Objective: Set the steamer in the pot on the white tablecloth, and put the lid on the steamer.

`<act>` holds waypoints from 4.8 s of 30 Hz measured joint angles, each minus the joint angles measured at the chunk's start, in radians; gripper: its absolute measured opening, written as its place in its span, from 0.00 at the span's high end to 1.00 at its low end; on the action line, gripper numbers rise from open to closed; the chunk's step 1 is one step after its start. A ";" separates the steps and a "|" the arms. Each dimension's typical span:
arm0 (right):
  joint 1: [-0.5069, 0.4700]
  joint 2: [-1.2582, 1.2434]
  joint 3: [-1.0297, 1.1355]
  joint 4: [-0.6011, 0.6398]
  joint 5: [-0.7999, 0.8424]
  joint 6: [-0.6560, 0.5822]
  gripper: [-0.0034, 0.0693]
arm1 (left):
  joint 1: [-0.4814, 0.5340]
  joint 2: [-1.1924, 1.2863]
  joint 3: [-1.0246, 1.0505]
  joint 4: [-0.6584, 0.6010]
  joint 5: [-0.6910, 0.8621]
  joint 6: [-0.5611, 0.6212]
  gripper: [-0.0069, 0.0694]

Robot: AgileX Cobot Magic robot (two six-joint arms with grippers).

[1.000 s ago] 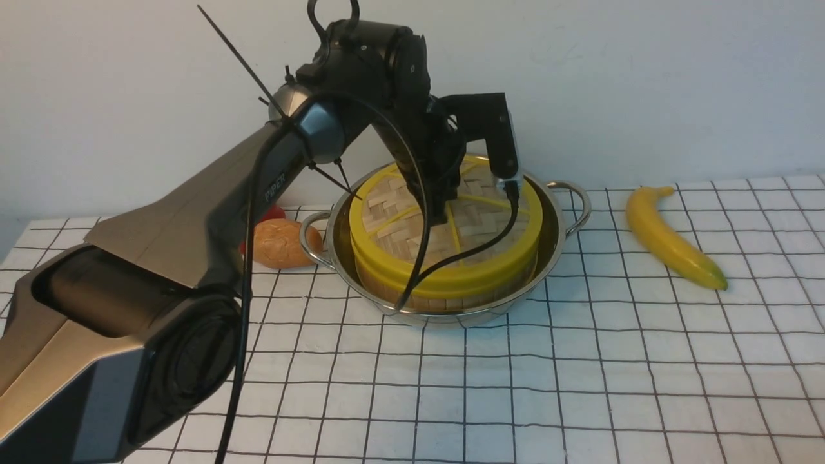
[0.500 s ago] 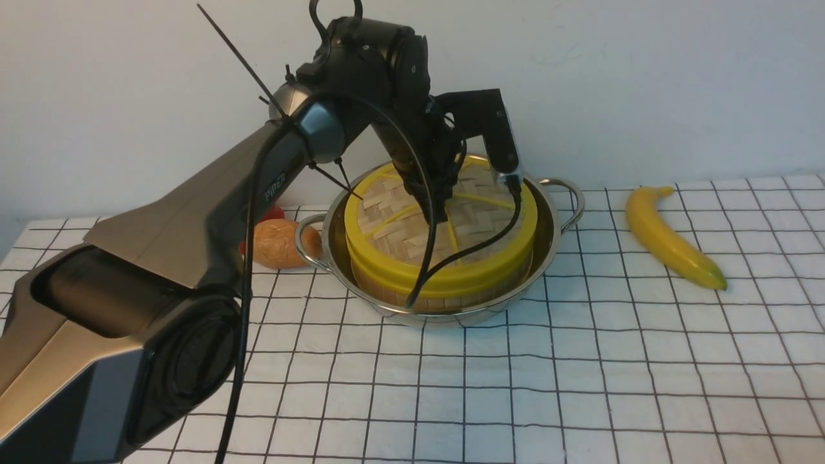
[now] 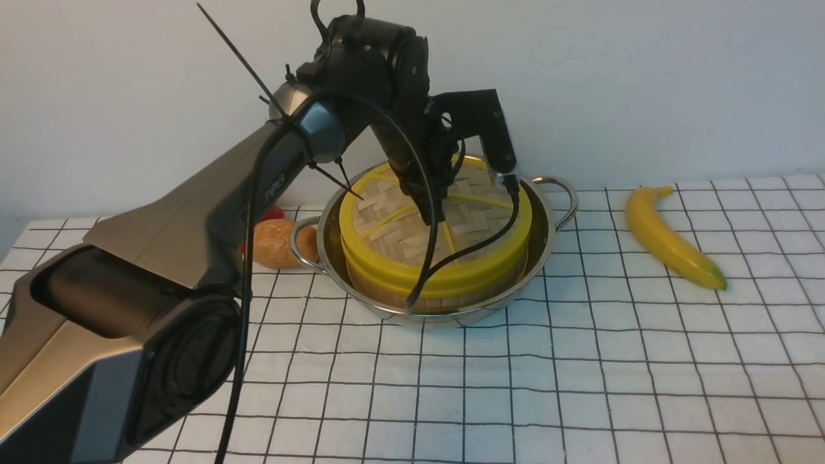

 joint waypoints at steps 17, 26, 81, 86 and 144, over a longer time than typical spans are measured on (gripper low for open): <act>0.000 0.000 0.000 0.001 0.000 0.000 0.62 | 0.006 -0.030 0.004 0.056 0.003 -0.028 0.30; 0.000 0.000 0.000 0.001 0.000 0.000 0.62 | 0.006 -0.048 0.004 0.056 0.030 -0.028 0.30; 0.000 0.000 0.000 0.000 0.000 0.000 0.62 | 0.010 -0.779 0.124 0.162 -0.052 -0.812 0.30; 0.000 0.000 0.000 0.000 0.000 0.000 0.62 | 0.099 -1.065 0.505 0.100 -0.214 -0.805 0.30; 0.000 0.000 0.001 0.001 0.000 0.000 0.62 | 0.523 -2.387 2.247 -0.056 -0.703 -0.856 0.30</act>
